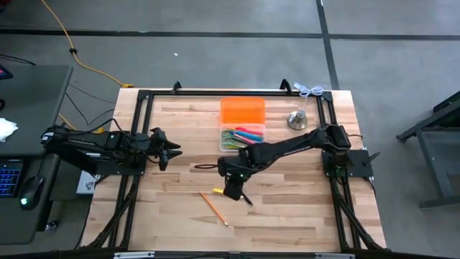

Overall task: Pick & place school supplies into a supply box
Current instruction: Put the black pen into the supply box

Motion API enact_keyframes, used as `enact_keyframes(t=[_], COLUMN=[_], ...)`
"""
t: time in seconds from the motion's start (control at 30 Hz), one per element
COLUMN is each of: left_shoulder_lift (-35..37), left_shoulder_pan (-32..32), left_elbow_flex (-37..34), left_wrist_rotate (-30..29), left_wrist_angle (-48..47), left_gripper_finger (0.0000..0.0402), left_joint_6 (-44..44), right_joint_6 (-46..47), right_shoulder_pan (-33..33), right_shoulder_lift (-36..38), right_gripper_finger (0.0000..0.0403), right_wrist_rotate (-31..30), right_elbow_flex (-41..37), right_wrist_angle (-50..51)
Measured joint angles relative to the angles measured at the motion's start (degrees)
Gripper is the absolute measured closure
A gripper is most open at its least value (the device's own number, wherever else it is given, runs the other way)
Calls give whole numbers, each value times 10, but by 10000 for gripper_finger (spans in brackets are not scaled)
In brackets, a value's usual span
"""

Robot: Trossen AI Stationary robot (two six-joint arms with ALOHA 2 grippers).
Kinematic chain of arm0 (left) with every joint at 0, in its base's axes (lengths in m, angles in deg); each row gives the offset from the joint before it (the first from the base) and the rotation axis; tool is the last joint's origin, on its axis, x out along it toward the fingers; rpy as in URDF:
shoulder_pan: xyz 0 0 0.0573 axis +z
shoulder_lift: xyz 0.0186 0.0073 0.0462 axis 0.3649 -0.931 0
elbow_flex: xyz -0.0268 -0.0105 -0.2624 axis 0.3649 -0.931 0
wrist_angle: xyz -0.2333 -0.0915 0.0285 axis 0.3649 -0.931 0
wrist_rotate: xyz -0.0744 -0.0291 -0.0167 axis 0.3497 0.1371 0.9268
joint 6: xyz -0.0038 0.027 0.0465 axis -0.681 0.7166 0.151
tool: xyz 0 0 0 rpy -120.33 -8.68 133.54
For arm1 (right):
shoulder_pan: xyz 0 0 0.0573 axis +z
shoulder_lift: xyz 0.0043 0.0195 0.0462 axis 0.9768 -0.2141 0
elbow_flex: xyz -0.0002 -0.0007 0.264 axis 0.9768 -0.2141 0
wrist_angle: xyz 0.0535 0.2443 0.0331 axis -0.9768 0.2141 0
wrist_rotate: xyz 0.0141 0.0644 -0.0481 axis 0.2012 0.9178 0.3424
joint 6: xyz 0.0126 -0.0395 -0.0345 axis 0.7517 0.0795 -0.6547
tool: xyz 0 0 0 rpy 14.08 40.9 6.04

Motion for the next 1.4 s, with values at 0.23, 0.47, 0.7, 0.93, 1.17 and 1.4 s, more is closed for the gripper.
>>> enact_keyframes(t=[0.23,0.47,0.7,0.93,1.17,1.4], left_shoulder_lift=[0,0,0,0,0,0], left_shoulder_pan=[0,0,0,0,0,0], left_elbow_flex=[0,0,0,0,0,0], left_wrist_rotate=[0,-42,-84,-64,-59,-59], left_wrist_angle=[0,0,8,8,5,5], left_gripper_finger=[222,222,222,222,222,222], left_joint_6=[9,50,50,50,49,55], right_joint_6=[92,115,74,6,-15,-2], right_shoulder_pan=[-9,-8,-8,-7,-1,14], right_shoulder_lift=[0,0,0,0,0,0], right_gripper_finger=[294,305,308,309,309,309], right_wrist_rotate=[12,12,8,8,15,25], right_elbow_flex=[-87,-142,-145,-145,-145,-127], right_wrist_angle=[-66,-119,-128,-148,-162,-173])
